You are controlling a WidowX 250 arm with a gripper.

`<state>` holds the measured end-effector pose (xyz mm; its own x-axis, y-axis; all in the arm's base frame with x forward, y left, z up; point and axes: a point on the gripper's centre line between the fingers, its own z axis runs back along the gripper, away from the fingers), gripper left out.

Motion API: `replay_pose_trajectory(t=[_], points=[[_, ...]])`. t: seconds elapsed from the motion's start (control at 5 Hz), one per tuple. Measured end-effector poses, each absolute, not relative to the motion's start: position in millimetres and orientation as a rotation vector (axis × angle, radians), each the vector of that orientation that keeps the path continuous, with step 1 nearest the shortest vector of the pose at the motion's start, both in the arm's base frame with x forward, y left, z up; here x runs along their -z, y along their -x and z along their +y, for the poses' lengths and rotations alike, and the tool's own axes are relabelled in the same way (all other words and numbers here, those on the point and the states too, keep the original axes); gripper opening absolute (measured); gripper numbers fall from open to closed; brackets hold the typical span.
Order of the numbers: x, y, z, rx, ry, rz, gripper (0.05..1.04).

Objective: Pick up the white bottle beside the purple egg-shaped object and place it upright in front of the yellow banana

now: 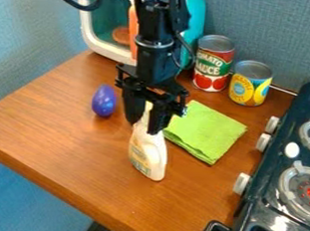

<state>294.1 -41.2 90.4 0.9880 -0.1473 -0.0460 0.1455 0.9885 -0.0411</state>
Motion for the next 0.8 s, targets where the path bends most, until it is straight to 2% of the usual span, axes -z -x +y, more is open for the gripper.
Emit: replay_pose_trajectory(t=[0.2,0.4,0.6,0.8], points=[[-86,-290,-41,0.133,0.04,0.058,1.002],[-102,-284,-41,0.127,0.058,0.002,1.007],[-135,-271,-37,0.163,0.108,-0.114,1.002],[-164,-247,-20,0.173,0.124,-0.2,1.001]])
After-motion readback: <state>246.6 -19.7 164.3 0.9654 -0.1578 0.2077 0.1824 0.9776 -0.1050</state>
